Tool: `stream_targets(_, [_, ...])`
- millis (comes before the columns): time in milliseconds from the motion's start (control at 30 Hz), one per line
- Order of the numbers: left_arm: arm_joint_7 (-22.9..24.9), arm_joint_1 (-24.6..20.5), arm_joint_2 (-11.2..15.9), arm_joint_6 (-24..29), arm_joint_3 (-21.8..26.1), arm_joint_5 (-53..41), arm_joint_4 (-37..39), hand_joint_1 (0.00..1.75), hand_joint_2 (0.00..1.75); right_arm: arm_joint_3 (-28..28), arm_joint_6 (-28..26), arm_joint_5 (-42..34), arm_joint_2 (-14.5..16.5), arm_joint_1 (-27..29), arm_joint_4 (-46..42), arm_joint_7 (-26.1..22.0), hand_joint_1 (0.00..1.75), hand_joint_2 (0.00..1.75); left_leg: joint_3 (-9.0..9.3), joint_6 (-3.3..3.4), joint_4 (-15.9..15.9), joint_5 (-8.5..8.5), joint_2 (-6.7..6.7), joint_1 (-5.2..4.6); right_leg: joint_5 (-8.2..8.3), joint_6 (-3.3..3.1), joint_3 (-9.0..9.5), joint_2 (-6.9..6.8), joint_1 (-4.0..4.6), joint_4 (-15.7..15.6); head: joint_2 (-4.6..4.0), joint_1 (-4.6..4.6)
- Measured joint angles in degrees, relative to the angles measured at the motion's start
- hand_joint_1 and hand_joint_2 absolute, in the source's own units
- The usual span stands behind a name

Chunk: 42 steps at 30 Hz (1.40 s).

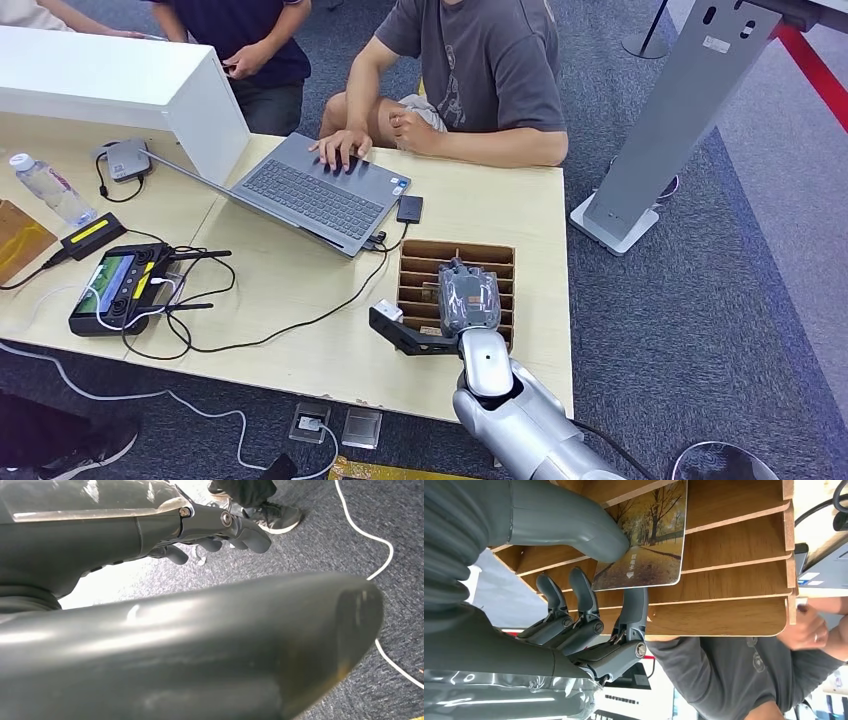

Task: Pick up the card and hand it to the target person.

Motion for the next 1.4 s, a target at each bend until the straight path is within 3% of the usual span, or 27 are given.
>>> stream_targets(367, [0.0, 0.0, 0.0, 0.0, 0.0, 0.1, 0.0, 0.0, 0.0, -0.6, -1.0, -2.2, -0.1, 0.2, -1.4, -0.8, 1.37, 1.75, 0.01, 0.0, 0.0, 0.0, 0.02, 0.0, 0.0, -0.01, 0.0, 0.01, 0.0, 0.0, 0.0, -0.01])
stream_targets(1067, [-0.6, 0.0, 0.0, 0.2, 0.0, 0.9, 0.0, 0.0, 0.0, -1.5, 0.6, -7.0, -2.2, 0.8, -15.7, -1.9, 1.34, 1.75, -0.12, 0.0, 0.0, 0.0, 0.01, 0.0, 0.0, -0.01, -0.11, 0.01, 0.0, 0.0, 0.0, -0.02])
stream_targets(1400, [-0.4, 0.0, 0.0, 0.2, 0.0, 1.0, 0.0, 0.0, 0.0, -3.2, -2.6, -9.7, -3.0, 0.4, -18.6, -2.7, 1.38, 1.75, -0.15, 0.0, 0.0, 0.0, 0.01, 0.0, 0.0, -0.01, -0.13, 0.0, 0.0, 0.0, 0.0, -0.01])
